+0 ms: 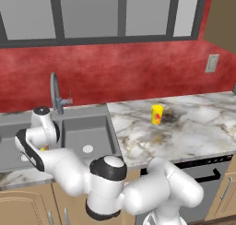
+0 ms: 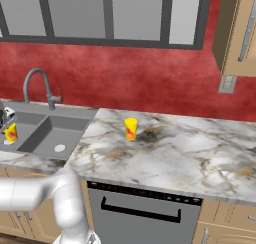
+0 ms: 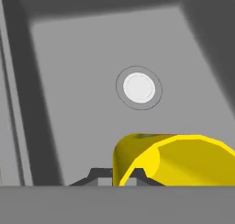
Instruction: Place the cup in the left basin and the cup in the right basin of the sink.
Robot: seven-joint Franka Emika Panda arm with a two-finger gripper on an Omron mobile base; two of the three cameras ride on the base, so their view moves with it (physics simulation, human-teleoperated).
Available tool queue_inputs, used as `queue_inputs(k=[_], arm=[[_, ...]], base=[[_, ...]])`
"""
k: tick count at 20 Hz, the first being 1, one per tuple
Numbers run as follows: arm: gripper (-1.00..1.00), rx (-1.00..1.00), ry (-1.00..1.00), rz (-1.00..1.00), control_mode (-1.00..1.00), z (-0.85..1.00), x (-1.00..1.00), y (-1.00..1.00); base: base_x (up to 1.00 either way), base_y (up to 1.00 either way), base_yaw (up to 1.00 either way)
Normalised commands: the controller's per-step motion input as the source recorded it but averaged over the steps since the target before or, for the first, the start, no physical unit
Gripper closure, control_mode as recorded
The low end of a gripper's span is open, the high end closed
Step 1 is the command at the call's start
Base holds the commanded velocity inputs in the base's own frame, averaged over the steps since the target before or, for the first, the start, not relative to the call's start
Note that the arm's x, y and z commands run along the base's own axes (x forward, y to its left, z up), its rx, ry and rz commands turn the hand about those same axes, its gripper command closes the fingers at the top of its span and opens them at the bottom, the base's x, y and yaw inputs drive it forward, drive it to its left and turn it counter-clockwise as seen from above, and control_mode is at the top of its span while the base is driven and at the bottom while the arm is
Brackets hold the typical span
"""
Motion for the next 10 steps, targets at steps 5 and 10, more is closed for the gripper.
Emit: queue_inputs(k=[5, 10], arm=[[1.0, -0.1, 0.0, 0.0, -1.0, -0.22, 0.23, 0.18], [1.0, -0.08, 0.03, 0.0, -1.0, -0.23, 0.25, 0.11]], base=[[0.0, 0.0, 0.0], [0.0, 0.0, 0.0]])
